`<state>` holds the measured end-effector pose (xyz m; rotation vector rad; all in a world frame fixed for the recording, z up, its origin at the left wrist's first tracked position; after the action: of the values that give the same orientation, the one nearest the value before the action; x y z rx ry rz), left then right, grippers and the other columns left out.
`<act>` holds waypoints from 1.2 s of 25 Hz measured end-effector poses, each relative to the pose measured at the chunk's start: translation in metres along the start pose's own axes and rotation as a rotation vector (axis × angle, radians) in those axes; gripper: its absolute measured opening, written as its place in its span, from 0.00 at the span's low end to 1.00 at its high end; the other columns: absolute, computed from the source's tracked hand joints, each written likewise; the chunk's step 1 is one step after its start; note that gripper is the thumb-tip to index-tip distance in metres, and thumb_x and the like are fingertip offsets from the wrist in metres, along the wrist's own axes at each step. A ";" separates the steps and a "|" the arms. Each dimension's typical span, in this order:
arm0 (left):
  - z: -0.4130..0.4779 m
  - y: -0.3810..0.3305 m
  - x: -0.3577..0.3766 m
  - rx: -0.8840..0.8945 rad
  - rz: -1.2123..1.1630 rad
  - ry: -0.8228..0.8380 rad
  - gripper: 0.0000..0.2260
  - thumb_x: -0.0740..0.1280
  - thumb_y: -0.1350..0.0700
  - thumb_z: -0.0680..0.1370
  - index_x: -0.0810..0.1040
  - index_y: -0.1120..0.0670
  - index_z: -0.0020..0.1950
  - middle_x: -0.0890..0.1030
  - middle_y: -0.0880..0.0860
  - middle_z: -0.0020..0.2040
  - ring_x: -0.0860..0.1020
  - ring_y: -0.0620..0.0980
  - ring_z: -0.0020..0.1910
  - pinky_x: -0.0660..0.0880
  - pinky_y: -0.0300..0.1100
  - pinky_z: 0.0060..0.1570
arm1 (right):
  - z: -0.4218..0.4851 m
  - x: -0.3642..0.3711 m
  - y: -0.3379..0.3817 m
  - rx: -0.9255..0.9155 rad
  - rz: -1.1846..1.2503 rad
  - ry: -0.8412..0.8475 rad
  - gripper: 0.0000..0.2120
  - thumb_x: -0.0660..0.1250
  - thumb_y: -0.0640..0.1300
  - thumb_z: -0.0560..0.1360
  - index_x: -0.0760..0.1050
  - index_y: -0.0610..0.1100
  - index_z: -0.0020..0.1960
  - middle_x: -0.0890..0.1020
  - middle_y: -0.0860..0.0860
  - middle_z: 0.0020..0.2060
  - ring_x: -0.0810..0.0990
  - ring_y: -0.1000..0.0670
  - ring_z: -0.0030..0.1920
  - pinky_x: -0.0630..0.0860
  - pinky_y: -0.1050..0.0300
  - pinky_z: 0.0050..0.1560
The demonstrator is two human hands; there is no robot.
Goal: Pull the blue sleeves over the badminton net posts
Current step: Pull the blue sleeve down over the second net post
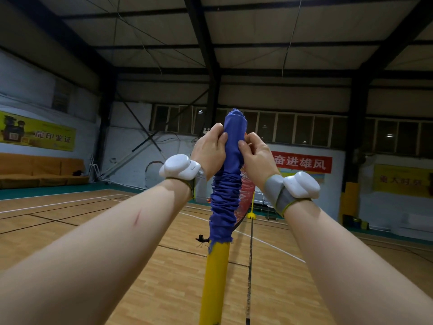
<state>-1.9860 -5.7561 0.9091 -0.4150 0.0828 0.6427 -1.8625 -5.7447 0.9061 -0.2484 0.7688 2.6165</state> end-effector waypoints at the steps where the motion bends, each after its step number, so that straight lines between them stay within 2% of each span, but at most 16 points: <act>1: -0.001 0.001 -0.001 0.011 0.008 -0.006 0.06 0.55 0.57 0.80 0.63 0.54 0.44 0.71 0.54 0.39 0.68 0.53 0.38 0.59 0.38 0.36 | -0.003 0.001 -0.001 -0.008 -0.011 0.003 0.07 0.58 0.44 0.79 0.69 0.43 0.44 0.71 0.50 0.32 0.70 0.51 0.34 0.69 0.53 0.39; 3: -0.006 0.005 -0.002 0.031 0.028 0.008 0.06 0.55 0.57 0.80 0.63 0.54 0.43 0.71 0.53 0.38 0.68 0.53 0.37 0.59 0.38 0.37 | -0.010 0.004 -0.001 -0.016 -0.020 0.013 0.07 0.58 0.44 0.79 0.69 0.42 0.43 0.71 0.51 0.32 0.69 0.51 0.34 0.69 0.54 0.38; 6: -0.018 0.012 -0.001 0.057 0.040 0.022 0.06 0.56 0.57 0.80 0.67 0.57 0.44 0.72 0.53 0.38 0.68 0.52 0.36 0.58 0.36 0.35 | -0.021 0.008 -0.006 -0.011 0.014 0.021 0.08 0.59 0.43 0.78 0.70 0.41 0.43 0.72 0.50 0.33 0.72 0.49 0.37 0.72 0.48 0.42; 9: -0.024 0.014 0.002 0.037 0.058 0.042 0.07 0.56 0.57 0.80 0.70 0.59 0.49 0.73 0.53 0.40 0.70 0.53 0.38 0.63 0.40 0.39 | -0.028 0.009 -0.012 0.008 0.027 0.016 0.07 0.59 0.43 0.78 0.71 0.41 0.43 0.75 0.47 0.37 0.74 0.47 0.40 0.74 0.45 0.47; 11: -0.029 0.014 0.002 0.031 0.073 0.049 0.06 0.56 0.57 0.80 0.70 0.57 0.47 0.72 0.52 0.40 0.70 0.54 0.38 0.65 0.42 0.40 | -0.032 0.009 -0.015 0.015 0.006 0.004 0.07 0.60 0.44 0.78 0.71 0.42 0.43 0.75 0.44 0.42 0.75 0.44 0.44 0.74 0.44 0.50; 14: -0.037 0.018 0.004 0.031 0.075 0.061 0.05 0.56 0.57 0.80 0.66 0.53 0.43 0.71 0.51 0.40 0.69 0.52 0.39 0.64 0.42 0.40 | -0.040 0.010 -0.018 0.037 -0.043 -0.009 0.07 0.60 0.43 0.78 0.70 0.42 0.42 0.71 0.47 0.43 0.72 0.49 0.43 0.72 0.51 0.50; 16: -0.040 0.023 0.007 0.035 0.068 0.072 0.05 0.56 0.58 0.80 0.66 0.54 0.43 0.69 0.51 0.42 0.68 0.50 0.40 0.63 0.40 0.41 | -0.045 0.012 -0.019 0.048 -0.067 -0.004 0.07 0.60 0.42 0.78 0.70 0.43 0.41 0.69 0.49 0.43 0.69 0.53 0.41 0.68 0.57 0.48; 21: -0.037 0.023 0.005 0.038 0.046 0.112 0.05 0.56 0.59 0.80 0.65 0.54 0.44 0.67 0.51 0.43 0.67 0.46 0.38 0.61 0.33 0.41 | -0.043 0.015 -0.021 0.058 -0.088 0.027 0.07 0.60 0.43 0.78 0.68 0.43 0.41 0.68 0.49 0.43 0.69 0.52 0.42 0.69 0.57 0.49; 27: -0.040 0.032 0.011 -0.118 -0.147 0.101 0.05 0.57 0.56 0.80 0.68 0.57 0.49 0.72 0.55 0.48 0.74 0.55 0.46 0.75 0.53 0.50 | -0.045 0.017 -0.024 0.086 -0.028 -0.019 0.12 0.60 0.44 0.78 0.65 0.52 0.36 0.71 0.45 0.46 0.72 0.48 0.46 0.73 0.50 0.54; 30: -0.050 0.035 0.014 -0.203 -0.258 0.143 0.12 0.59 0.51 0.79 0.66 0.58 0.57 0.74 0.53 0.50 0.76 0.52 0.48 0.76 0.49 0.51 | -0.050 0.017 -0.029 0.116 0.061 -0.067 0.09 0.62 0.46 0.77 0.66 0.52 0.39 0.73 0.43 0.47 0.74 0.45 0.47 0.75 0.45 0.55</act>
<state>-1.9932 -5.7436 0.8482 -0.6563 0.0987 0.3669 -1.8631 -5.7443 0.8460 -0.1050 0.9146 2.6105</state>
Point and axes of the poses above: each hand's wrist, its own z-axis towards the middle knuckle, its own x-axis out of the palm, y = z × x, the point moved 5 cm from there along z, towards the middle knuckle
